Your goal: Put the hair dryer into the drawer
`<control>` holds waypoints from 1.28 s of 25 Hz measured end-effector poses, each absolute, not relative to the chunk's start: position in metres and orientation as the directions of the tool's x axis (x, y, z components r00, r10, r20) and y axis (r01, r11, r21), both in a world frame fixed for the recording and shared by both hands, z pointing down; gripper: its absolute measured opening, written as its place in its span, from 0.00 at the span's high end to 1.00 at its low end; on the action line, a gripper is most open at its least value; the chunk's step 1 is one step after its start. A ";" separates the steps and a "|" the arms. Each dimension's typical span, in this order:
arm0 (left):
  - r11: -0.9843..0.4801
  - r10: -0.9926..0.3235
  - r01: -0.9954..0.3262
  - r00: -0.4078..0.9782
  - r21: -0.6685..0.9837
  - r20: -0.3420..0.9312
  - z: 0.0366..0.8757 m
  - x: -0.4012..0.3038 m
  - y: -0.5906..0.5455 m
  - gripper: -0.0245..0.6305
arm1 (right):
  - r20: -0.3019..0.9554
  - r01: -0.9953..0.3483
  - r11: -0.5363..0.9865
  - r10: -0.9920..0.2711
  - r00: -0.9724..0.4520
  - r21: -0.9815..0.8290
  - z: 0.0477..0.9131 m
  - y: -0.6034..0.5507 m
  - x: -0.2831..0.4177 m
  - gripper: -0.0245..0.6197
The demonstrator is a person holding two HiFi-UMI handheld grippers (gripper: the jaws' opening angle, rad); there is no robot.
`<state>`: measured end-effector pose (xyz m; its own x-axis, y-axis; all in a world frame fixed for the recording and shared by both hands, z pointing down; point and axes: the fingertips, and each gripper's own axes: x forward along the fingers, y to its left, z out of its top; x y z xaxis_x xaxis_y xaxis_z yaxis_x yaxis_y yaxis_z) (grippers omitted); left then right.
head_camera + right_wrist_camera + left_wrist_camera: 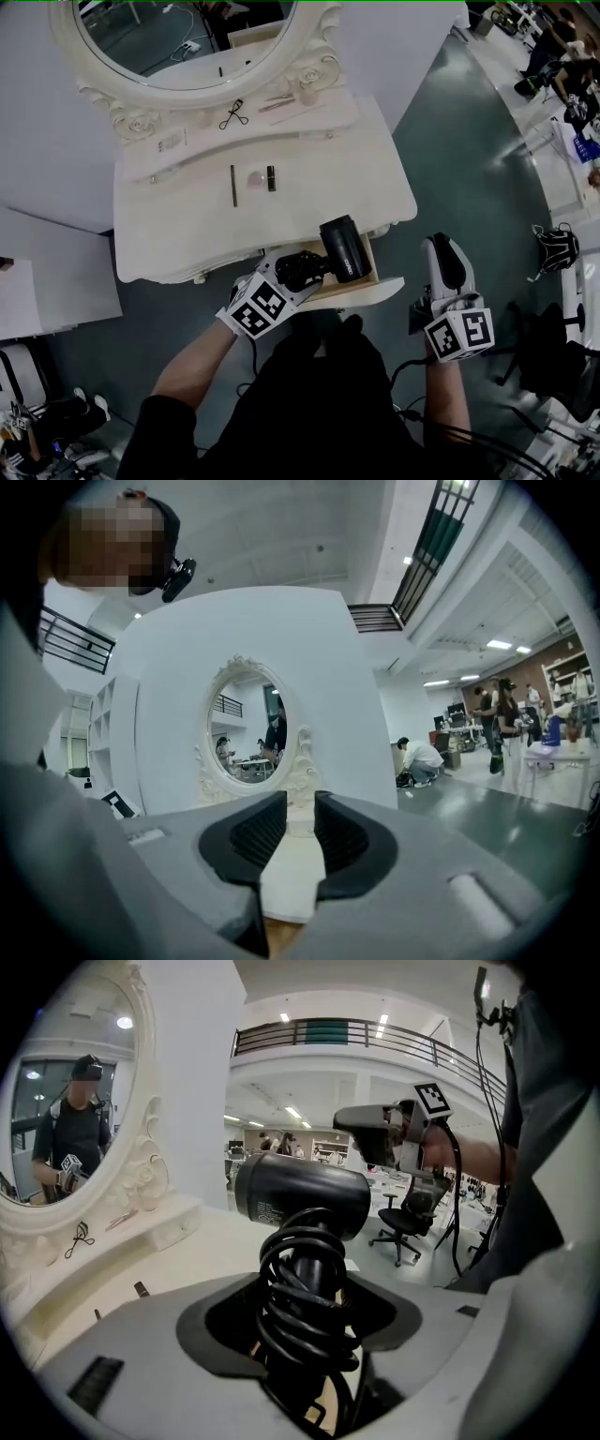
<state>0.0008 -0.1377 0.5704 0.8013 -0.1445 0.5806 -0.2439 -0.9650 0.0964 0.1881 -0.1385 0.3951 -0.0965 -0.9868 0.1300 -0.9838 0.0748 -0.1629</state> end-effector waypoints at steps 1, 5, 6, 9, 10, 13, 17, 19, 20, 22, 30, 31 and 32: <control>-0.965 -0.141 -0.242 0.798 0.098 0.586 0.575 0.002 -0.139 0.56 | 0.134 -0.983 0.078 -0.986 -0.101 -0.167 0.399 -0.143 0.189 0.82; -0.965 -0.131 -0.242 0.777 0.101 0.616 0.594 0.013 -0.140 0.56 | 0.150 -0.976 0.109 -0.979 -0.138 -0.188 0.412 -0.159 0.196 0.82; -0.965 -0.128 -0.243 0.769 0.102 0.626 0.598 0.015 -0.140 0.56 | 0.155 -0.974 0.121 -0.976 -0.152 -0.193 0.414 -0.163 0.198 0.82; -0.964 -0.118 -0.244 0.748 0.104 0.653 0.611 0.023 -0.138 0.56 | 0.160 -0.966 0.156 -0.969 -0.191 -0.206 0.418 -0.173 0.204 0.82; -0.965 -0.114 -0.242 0.742 0.106 0.660 0.615 0.026 -0.137 0.56 | 0.160 -0.964 0.163 -0.967 -0.199 -0.212 0.420 -0.176 0.207 0.83; -0.967 -0.094 -0.229 0.732 0.113 0.675 0.629 0.036 -0.133 0.56 | 0.167 -0.958 0.174 -0.962 -0.214 -0.227 0.427 -0.182 0.216 0.83; -0.975 -0.061 -0.194 0.709 0.112 0.703 0.648 0.047 -0.125 0.56 | 0.184 -0.954 0.180 -0.956 -0.227 -0.240 0.436 -0.184 0.226 0.83; -0.977 -0.040 -0.177 0.695 0.117 0.718 0.660 0.051 -0.119 0.56 | 0.198 -0.954 0.177 -0.954 -0.227 -0.243 0.439 -0.183 0.233 0.83; -0.978 -0.030 -0.170 0.689 0.121 0.724 0.667 0.053 -0.117 0.56 | 0.203 -0.954 0.174 -0.953 -0.225 -0.243 0.441 -0.182 0.236 0.83; -0.979 -0.012 -0.159 0.675 0.129 0.738 0.680 0.055 -0.115 0.56 | 0.211 -0.956 0.166 -0.953 -0.219 -0.244 0.445 -0.181 0.243 0.84; -0.983 0.055 -0.109 0.594 0.149 0.802 0.741 0.056 -0.109 0.56 | 0.245 -0.959 0.139 -0.949 -0.200 -0.245 0.460 -0.178 0.257 0.84; -0.982 0.063 -0.109 0.586 0.156 0.808 0.748 0.056 -0.109 0.56 | 0.248 -0.959 0.138 -0.948 -0.200 -0.246 0.461 -0.179 0.257 0.84; -0.980 0.071 -0.110 0.579 0.163 0.812 0.755 0.056 -0.109 0.56 | 0.251 -0.959 0.137 -0.947 -0.200 -0.246 0.463 -0.179 0.257 0.84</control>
